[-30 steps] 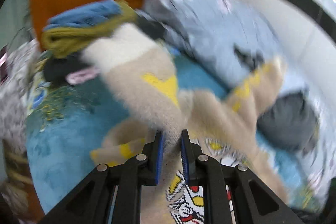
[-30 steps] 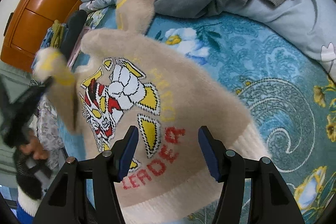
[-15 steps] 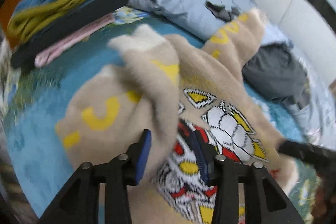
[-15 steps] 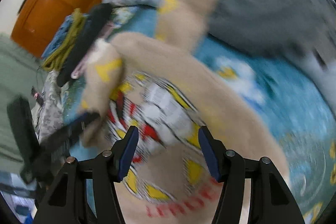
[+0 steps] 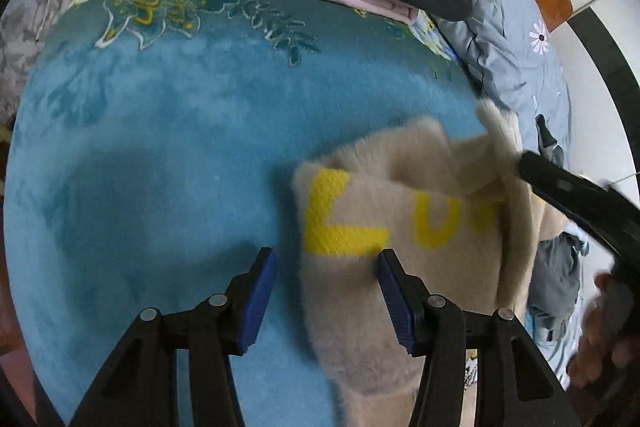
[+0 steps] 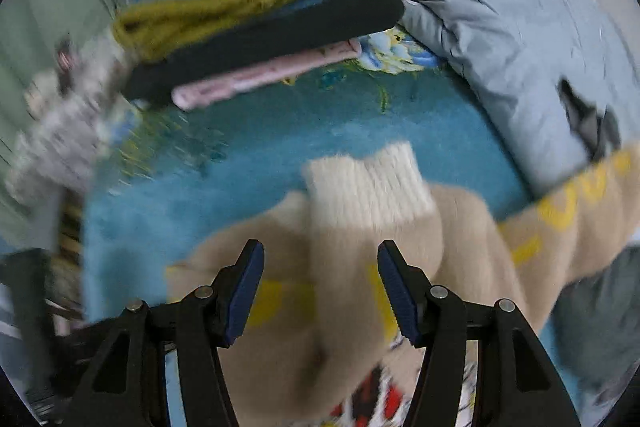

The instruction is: Fold clothes

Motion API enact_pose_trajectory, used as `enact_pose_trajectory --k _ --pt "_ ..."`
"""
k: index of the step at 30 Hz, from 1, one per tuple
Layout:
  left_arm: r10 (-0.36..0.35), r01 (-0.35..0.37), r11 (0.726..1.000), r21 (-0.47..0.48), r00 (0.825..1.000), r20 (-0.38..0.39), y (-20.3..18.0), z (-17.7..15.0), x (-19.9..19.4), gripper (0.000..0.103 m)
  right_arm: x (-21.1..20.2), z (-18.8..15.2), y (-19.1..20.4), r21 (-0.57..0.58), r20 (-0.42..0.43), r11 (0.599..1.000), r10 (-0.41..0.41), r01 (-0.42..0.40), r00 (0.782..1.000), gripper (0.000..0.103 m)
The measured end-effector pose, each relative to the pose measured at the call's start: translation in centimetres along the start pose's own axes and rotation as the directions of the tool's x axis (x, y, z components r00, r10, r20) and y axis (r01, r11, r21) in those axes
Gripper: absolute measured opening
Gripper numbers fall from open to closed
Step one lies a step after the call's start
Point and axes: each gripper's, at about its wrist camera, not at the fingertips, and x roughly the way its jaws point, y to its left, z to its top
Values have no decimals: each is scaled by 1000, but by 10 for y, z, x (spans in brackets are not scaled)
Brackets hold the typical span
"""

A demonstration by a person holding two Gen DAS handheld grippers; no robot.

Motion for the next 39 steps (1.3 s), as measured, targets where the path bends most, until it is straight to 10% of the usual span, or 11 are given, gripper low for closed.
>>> enact_pose_trajectory --k 5,11,16,21,28,39 --pt "-39 39 999 -26 999 0 11 2 -1 59 7 -1 -12 -14 -38 997 -79 78 996 31" --pt "-151 148 982 -116 988 -19 24 2 9 60 -41 -19 -78 202 119 975 67 -90 991 12" --pt "-209 205 966 -160 978 -11 28 4 14 60 -40 -59 -151 488 224 840 144 -238 964 11" --pt "-263 258 950 -176 965 -8 29 3 15 56 -19 -97 -191 642 180 737 122 -211 976 11" --pt "-249 252 951 -177 968 38 24 0 6 25 -25 -107 -195 663 175 721 115 -203 978 9" --pt "-65 117 951 -287 981 184 72 -21 -55 17 -46 -107 -202 600 183 777 97 -189 978 10"
